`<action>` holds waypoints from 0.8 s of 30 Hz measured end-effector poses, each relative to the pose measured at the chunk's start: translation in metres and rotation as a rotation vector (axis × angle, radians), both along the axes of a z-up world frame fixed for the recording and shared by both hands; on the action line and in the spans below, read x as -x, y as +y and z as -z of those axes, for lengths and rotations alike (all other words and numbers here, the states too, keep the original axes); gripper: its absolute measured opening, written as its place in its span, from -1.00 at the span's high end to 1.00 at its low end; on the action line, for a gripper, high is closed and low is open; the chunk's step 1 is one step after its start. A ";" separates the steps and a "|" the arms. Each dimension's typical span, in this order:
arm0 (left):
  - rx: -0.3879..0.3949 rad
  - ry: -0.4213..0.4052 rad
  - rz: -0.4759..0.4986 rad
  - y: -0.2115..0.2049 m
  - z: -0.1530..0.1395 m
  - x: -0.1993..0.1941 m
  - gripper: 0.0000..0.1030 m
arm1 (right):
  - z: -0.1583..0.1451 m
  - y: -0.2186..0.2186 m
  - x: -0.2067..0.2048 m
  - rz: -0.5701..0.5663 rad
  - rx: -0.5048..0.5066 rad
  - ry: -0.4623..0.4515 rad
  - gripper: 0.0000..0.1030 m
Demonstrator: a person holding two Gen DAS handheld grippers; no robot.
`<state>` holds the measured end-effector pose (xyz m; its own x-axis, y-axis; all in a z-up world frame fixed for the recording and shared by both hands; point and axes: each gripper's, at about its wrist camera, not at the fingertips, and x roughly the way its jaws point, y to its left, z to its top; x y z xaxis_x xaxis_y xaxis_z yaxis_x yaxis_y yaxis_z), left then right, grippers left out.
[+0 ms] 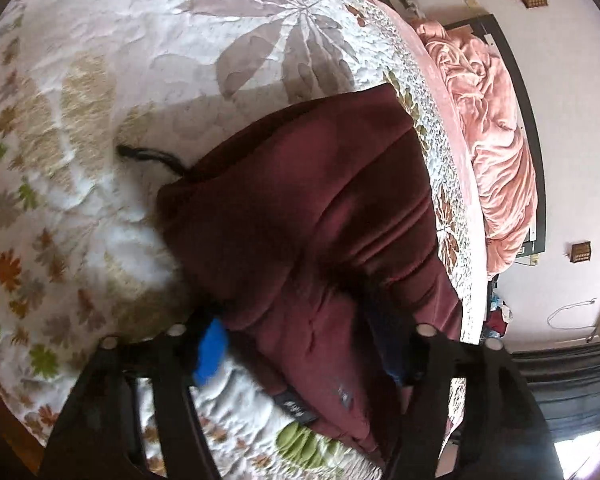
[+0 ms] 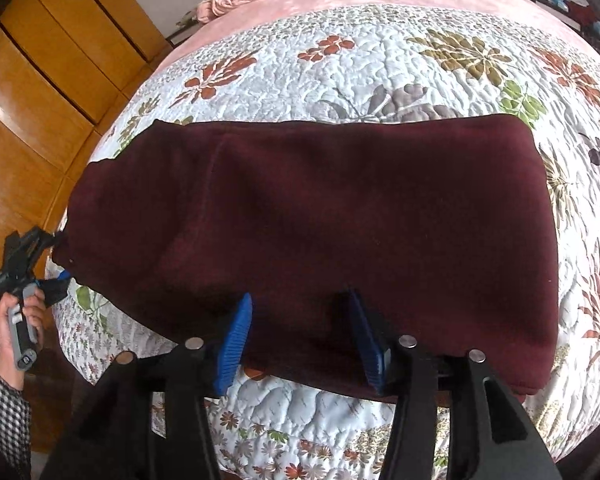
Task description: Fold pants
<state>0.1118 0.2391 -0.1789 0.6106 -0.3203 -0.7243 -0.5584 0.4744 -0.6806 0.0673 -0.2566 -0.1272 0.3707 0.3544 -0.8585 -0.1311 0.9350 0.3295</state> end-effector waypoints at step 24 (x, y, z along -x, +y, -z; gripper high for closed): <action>-0.116 -0.146 -0.034 -0.025 -0.065 0.021 0.49 | -0.006 -0.012 0.003 0.021 -0.096 -0.008 -0.12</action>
<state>0.0907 0.2138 -0.1134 0.7209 -0.2173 -0.6581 -0.4750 0.5366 -0.6974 0.0643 -0.2688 -0.1211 0.3853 0.4269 -0.8181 -0.1143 0.9018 0.4168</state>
